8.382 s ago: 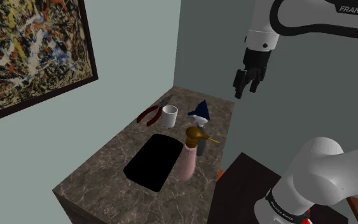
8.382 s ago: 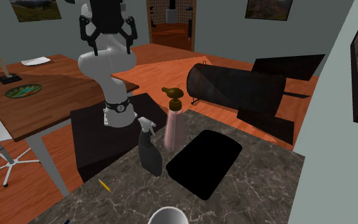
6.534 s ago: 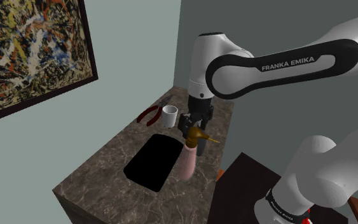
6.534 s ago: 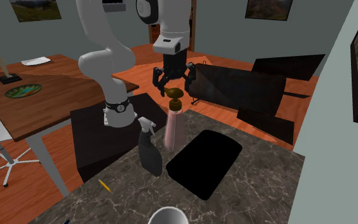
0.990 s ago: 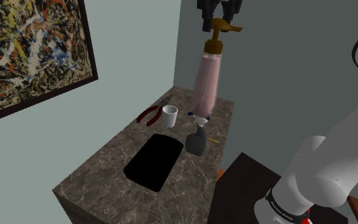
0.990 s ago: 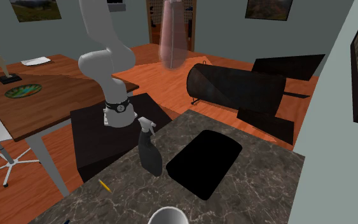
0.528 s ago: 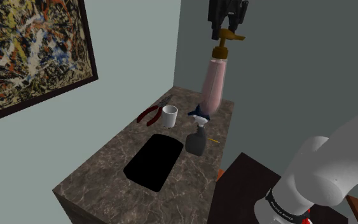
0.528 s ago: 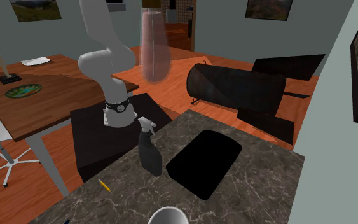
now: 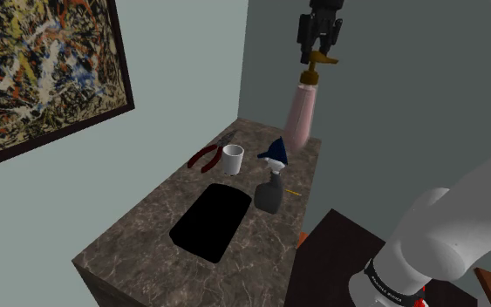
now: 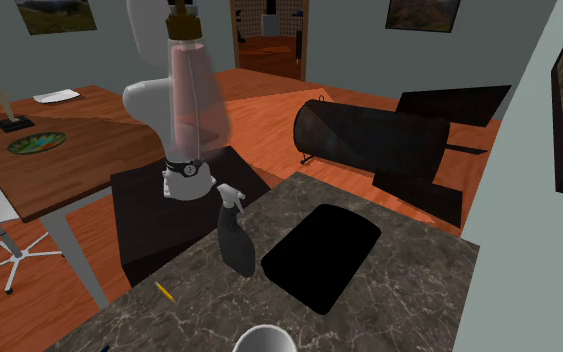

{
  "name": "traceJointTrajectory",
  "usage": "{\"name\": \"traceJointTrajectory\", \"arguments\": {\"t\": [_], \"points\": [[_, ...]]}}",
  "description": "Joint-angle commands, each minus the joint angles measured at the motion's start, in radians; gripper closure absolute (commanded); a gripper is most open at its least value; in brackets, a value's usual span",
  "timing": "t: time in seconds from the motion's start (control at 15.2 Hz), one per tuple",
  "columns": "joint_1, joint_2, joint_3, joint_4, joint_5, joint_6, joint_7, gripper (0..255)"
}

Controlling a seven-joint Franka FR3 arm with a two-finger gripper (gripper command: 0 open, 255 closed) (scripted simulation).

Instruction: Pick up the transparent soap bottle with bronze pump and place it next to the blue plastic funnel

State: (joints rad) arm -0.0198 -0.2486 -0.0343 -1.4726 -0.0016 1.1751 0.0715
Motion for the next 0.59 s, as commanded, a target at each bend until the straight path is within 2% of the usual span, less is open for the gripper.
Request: {"name": "traceJointTrajectory", "arguments": {"t": [0.0, 0.53], "points": [[-0.015, 0.004, -0.029, -0.020, -0.010, 0.024, -0.049, 255], [-0.082, 0.084, -0.150, -0.029, -0.034, 0.116, -0.240, 255]]}}
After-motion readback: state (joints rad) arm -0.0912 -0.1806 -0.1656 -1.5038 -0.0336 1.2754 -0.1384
